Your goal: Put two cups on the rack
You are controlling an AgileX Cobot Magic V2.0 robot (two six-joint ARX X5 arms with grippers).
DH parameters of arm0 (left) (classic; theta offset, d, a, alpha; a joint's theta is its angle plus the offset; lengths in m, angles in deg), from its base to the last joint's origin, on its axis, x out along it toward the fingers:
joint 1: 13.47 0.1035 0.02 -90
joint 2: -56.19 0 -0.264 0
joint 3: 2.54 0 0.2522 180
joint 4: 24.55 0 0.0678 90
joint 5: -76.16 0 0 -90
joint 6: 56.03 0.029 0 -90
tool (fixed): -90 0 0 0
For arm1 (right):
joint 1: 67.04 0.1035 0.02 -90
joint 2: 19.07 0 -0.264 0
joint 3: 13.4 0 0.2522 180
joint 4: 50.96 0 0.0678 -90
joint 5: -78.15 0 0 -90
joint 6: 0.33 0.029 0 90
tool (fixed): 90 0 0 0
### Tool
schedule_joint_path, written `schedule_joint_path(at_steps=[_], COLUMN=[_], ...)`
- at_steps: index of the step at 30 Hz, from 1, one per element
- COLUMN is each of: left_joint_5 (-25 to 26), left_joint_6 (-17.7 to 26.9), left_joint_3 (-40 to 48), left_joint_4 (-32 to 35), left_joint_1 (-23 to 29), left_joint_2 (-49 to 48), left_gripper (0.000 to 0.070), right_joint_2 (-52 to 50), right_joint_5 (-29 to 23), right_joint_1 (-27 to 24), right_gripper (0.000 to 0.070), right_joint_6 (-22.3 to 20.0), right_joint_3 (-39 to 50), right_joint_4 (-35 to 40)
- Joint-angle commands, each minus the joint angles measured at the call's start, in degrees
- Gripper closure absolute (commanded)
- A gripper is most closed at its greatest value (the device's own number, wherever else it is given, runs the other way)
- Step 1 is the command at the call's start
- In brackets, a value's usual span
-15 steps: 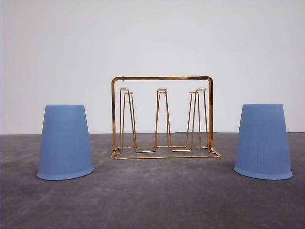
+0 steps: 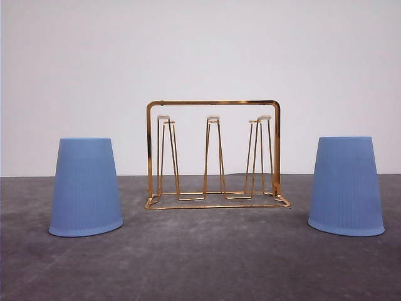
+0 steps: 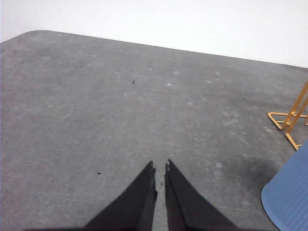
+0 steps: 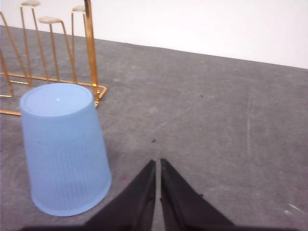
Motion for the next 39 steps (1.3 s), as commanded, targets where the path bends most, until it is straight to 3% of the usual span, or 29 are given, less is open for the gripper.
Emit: schedule_joint_path(at_steps=[1, 5, 10, 12, 16, 21, 24, 27, 33, 39], left_joint_5=[0.0, 0.2, 3.7, 4.6, 5.5, 10.7, 15.5, 16.5, 16.4, 16.4], left_joint_6=[-0.2, -0.9, -10.1, -12.8, -15.6, -13.9, -9.2, -4.6, -1.3, -0.3], left_joint_3=[0.9, 0.9, -1.4, -4.7, -14.1, -29.0, -37.9, -44.6, -47.8, -47.8], left_joint_4=[-0.2, 0.1, 3.0, 2.0, -2.1, -9.6, -16.1, -21.6, -23.0, -22.9], left_joint_1=[0.0, 0.0, -0.1, -0.2, -0.2, -0.2, -0.3, -1.3, -3.9, -5.3], left_joint_2=[-0.1, -0.1, 0.0, 0.6, 5.0, 17.3, 25.8, 33.8, 46.2, 53.9], left_gripper=[0.0684, 0.0685, 0.0687, 0.0687, 0.0687, 0.0687, 0.0687, 0.0686, 0.0685, 0.0647], right_joint_2=[0.0, 0.0, 0.1, 1.3, 6.9, 18.5, 26.6, 34.5, 47.8, 54.6], right_joint_5=[1.0, 3.3, 2.4, 1.8, 4.3, 7.7, 7.8, 7.7, 7.6, 7.9], right_joint_1=[0.0, 0.0, 0.0, 0.0, 0.2, 0.2, 0.2, 0.5, 1.9, 2.1], right_gripper=[0.0684, 0.0684, 0.0694, 0.0694, 0.0694, 0.0694, 0.0694, 0.0694, 0.0694, 0.0693], right_joint_6=[0.8, 3.9, 15.6, 19.7, 22.2, 20.4, 17.1, 12.5, 8.1, 6.9], right_joint_3=[0.2, 0.2, -2.1, -5.3, -13.6, -26.4, -34.5, -41.4, -46.9, -46.9], right_joint_4=[0.7, 2.2, 6.9, 4.8, -1.8, -9.0, -14.7, -20.9, -23.7, -23.9])
